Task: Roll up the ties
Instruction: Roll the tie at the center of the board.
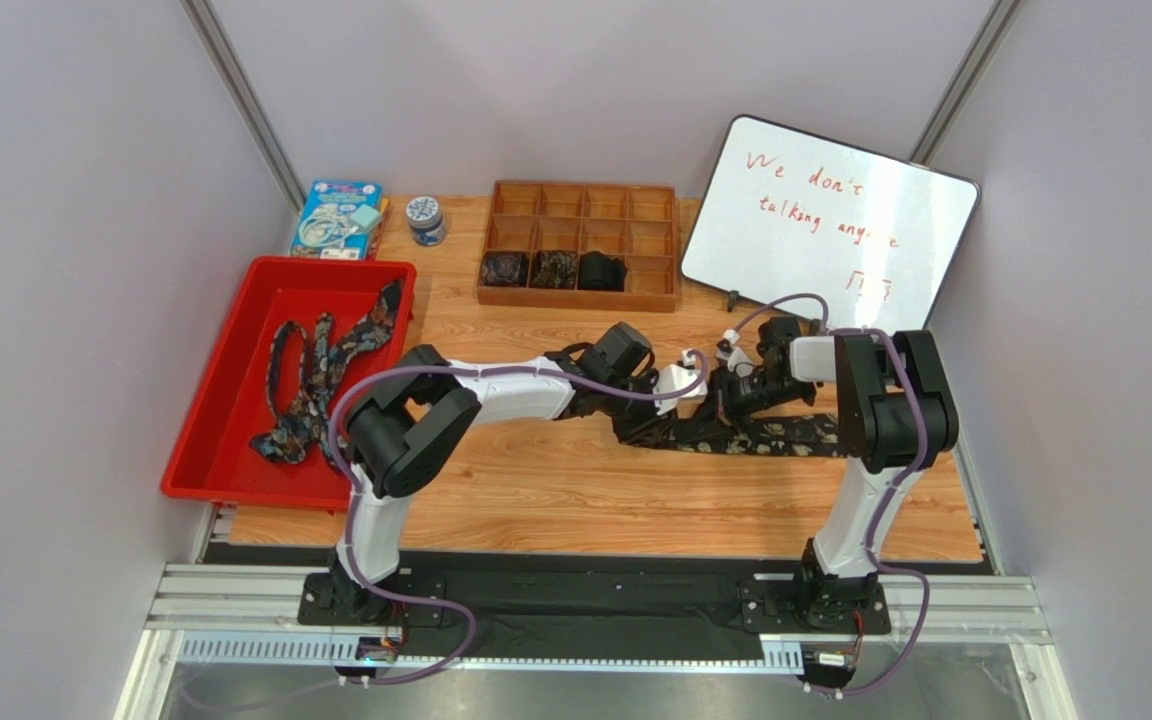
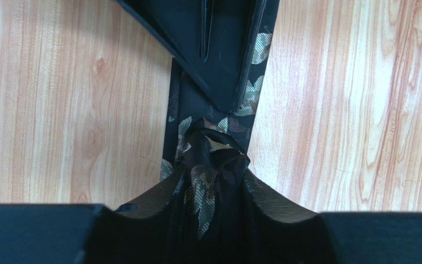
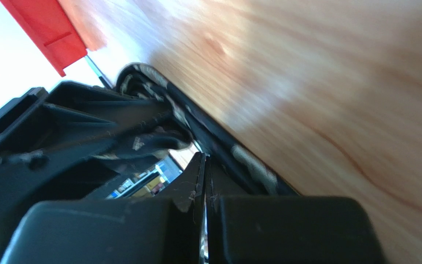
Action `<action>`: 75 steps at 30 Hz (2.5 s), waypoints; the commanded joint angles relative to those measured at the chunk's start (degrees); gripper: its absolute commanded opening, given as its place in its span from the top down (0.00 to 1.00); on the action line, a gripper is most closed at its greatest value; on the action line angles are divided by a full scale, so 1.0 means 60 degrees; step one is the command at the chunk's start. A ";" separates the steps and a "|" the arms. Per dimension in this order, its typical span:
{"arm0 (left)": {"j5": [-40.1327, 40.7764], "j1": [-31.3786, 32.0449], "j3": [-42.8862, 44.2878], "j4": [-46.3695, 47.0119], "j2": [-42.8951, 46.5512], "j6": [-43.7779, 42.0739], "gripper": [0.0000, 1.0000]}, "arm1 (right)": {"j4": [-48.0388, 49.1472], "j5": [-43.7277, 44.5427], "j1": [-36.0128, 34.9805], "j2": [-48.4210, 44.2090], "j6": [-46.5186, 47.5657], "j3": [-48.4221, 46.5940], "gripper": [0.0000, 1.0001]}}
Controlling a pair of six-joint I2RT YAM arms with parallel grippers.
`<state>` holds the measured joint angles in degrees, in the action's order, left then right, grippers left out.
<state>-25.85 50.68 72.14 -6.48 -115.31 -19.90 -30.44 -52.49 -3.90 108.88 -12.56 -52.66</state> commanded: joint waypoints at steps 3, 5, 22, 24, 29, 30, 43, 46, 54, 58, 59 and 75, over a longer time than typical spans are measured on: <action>0.0895 -0.0140 -0.0612 -0.1307 0.0086 -0.0403 0.57 | -0.0670 0.1951 0.0123 0.0222 0.0804 -0.0158 1.00; 0.0851 -0.0140 -0.0539 -0.1337 0.0000 -0.0462 0.69 | -0.0670 0.1342 0.0123 0.0237 0.0804 -0.0231 1.00; 0.1231 0.0182 -0.0539 -0.1381 -0.0323 -0.0565 0.90 | 0.0136 -0.1052 -0.0419 -0.1010 -0.0675 -0.0348 0.55; 0.1217 0.0167 -0.0524 -0.1366 -0.0323 -0.0580 0.89 | 0.0180 -0.0862 -0.0594 -0.0862 -0.0720 -0.0436 0.55; 0.1100 0.0182 -0.0538 -0.1352 -0.0338 -0.0594 0.89 | 0.1070 -0.0584 -0.0916 -0.0642 -0.1230 -0.0364 0.52; 0.1100 0.0197 -0.0510 -0.1352 -0.0352 -0.0594 0.89 | 0.1233 -0.0554 -0.0975 -0.0613 -0.1276 -0.0349 0.51; 0.0924 0.0226 -0.0597 -0.1396 -0.0353 -0.0551 0.88 | 0.2247 -0.0408 -0.1181 0.0208 -0.2258 -0.0056 1.00; 0.0997 0.0226 -0.0641 -0.1381 -0.0309 -0.0492 0.88 | 0.1750 -0.0014 -0.1093 0.0018 -0.1980 -0.0070 1.00; 0.1099 0.0080 -0.0949 -0.1219 0.0189 -0.0345 0.59 | 0.0942 0.0588 -0.0742 -0.0129 -0.1277 -0.0158 1.00; 0.1056 0.0050 -0.0905 -0.1205 0.0263 -0.0419 0.55 | 0.0679 0.1056 -0.0683 -0.0041 -0.1101 -0.0231 1.00; 0.1070 0.0050 -0.0876 -0.1220 0.0277 -0.0419 0.53 | 0.0649 0.1130 -0.0668 -0.0012 -0.1072 -0.0231 1.00; 0.0515 0.0065 -0.0773 -0.1439 0.0731 -0.0974 0.41 | -0.0273 0.2581 -0.0551 0.0295 -0.0603 -0.0568 1.00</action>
<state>-22.17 51.35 69.01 -7.94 -112.09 -23.88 -30.65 -46.76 -7.60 108.66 -19.38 -55.00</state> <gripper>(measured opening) 0.614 0.004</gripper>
